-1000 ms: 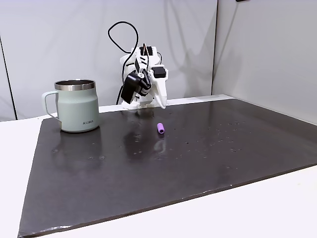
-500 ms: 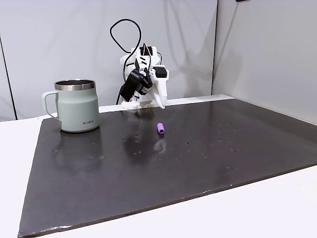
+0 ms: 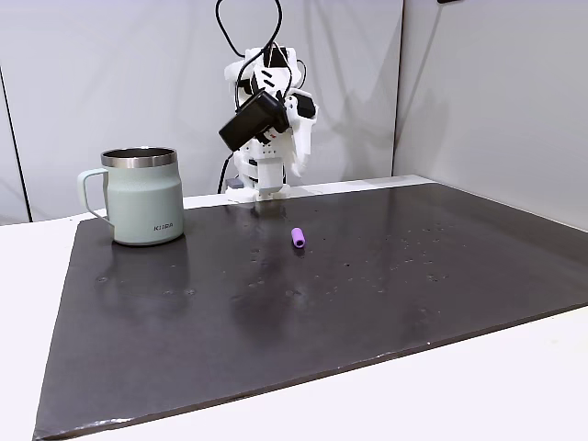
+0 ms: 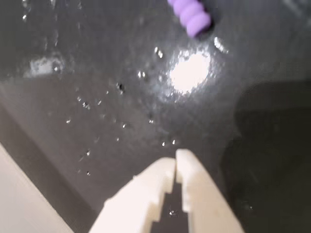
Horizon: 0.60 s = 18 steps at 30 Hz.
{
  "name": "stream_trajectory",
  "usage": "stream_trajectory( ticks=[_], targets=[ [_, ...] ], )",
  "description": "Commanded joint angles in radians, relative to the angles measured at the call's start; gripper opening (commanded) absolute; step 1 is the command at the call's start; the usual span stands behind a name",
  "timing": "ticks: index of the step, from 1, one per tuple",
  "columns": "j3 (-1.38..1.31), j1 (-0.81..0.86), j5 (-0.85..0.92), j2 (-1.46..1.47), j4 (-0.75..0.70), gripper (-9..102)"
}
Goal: Grasp a pengrip and put it in the cup.
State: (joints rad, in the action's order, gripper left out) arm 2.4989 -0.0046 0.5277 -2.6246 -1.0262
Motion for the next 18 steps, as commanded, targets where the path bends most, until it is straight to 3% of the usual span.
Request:
stream_trajectory(
  ticks=[1,11,18],
  targets=[
    [-0.141,0.055,0.110,0.178,0.071,0],
    [-0.333,0.149,0.307,0.557,0.146,3],
    [-0.319,0.140,0.449,0.597,0.163,20]
  ],
)
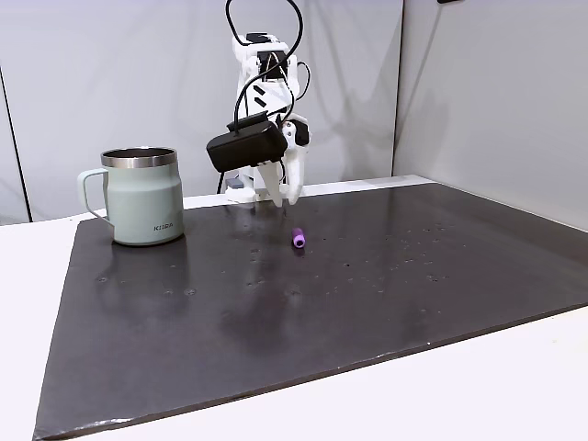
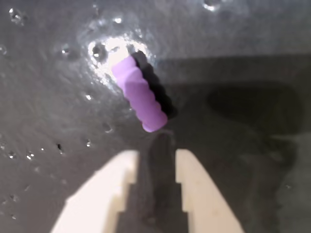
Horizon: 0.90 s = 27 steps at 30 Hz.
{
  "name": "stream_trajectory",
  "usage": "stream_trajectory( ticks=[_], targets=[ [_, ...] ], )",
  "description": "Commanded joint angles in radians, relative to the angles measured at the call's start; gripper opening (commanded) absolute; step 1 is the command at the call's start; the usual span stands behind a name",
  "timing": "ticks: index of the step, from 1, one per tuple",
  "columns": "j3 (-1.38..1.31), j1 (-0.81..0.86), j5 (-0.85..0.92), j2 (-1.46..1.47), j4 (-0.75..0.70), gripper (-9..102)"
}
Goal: Grasp a pengrip and put it in the cup.
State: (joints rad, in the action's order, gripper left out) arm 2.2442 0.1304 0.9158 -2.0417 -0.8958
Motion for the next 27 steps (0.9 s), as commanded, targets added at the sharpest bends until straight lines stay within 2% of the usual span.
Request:
stream_trajectory(
  ticks=[1,6,16,21,27],
  targets=[
    [-0.077,0.005,0.084,0.034,0.032,22],
    [-0.204,0.014,0.167,0.187,-0.028,24],
    [-0.411,0.017,0.221,0.414,-0.112,24],
    [-0.413,0.028,0.272,0.489,-0.110,24],
    [-0.370,0.038,0.285,0.534,-0.044,20]
  ],
)
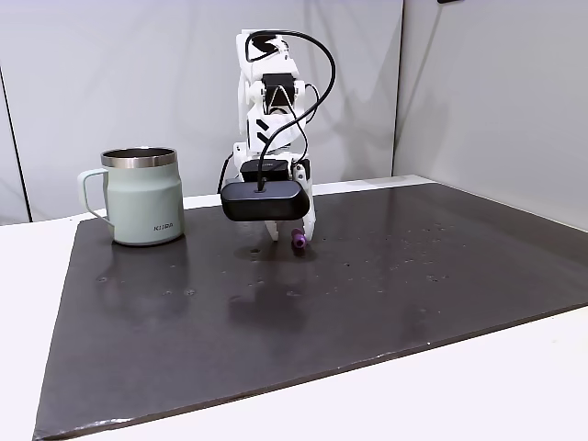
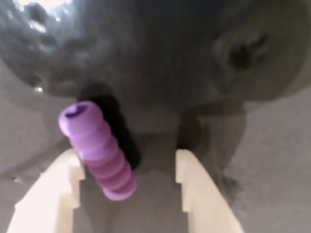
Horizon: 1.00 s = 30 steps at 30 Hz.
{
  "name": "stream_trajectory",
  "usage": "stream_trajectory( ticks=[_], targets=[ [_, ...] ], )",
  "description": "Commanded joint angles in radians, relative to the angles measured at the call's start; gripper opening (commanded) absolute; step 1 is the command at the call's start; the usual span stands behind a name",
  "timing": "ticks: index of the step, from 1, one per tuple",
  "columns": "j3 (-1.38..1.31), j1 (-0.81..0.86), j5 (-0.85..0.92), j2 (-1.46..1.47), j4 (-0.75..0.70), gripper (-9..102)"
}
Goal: Grasp a pengrip and put it in the cup.
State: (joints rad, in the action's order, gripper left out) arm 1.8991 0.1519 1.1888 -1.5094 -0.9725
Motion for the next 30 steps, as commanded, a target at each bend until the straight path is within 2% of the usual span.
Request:
stream_trajectory(
  ticks=[1,8,14,22,30],
  targets=[
    [-0.026,0.018,0.012,0.003,0.035,18],
    [-0.026,0.018,0.012,0.003,0.041,3],
    [-0.028,0.011,0.002,-0.057,0.008,0],
    [-0.133,0.000,0.018,-0.253,-0.276,0],
    [-0.436,0.137,0.210,-0.299,-0.584,0]
  ],
)
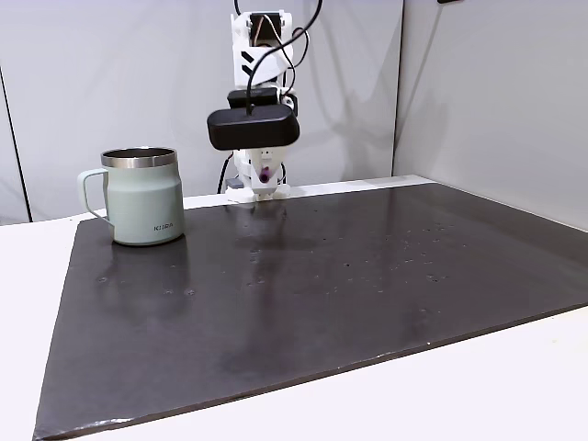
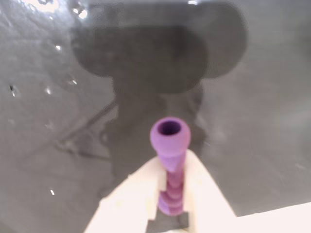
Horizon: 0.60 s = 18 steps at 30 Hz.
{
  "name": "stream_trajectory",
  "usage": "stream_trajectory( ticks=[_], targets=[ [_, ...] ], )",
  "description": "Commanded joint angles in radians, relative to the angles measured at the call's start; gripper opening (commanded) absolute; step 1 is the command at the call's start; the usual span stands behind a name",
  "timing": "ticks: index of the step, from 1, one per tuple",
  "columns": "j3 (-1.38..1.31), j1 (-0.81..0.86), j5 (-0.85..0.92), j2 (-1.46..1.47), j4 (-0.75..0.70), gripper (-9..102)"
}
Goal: Grasp a pengrip and put it in the cup.
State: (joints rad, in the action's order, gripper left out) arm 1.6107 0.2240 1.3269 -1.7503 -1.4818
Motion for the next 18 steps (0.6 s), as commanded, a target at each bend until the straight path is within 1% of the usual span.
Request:
stream_trajectory(
  ticks=[1,5,10,18],
  targets=[
    [-0.184,0.092,0.103,-0.058,-0.094,0],
    [-0.324,0.210,0.190,-0.034,-0.107,0],
    [-0.423,0.327,0.282,0.028,-0.109,0],
    [-0.479,0.468,0.465,0.048,-0.132,0]
  ],
)
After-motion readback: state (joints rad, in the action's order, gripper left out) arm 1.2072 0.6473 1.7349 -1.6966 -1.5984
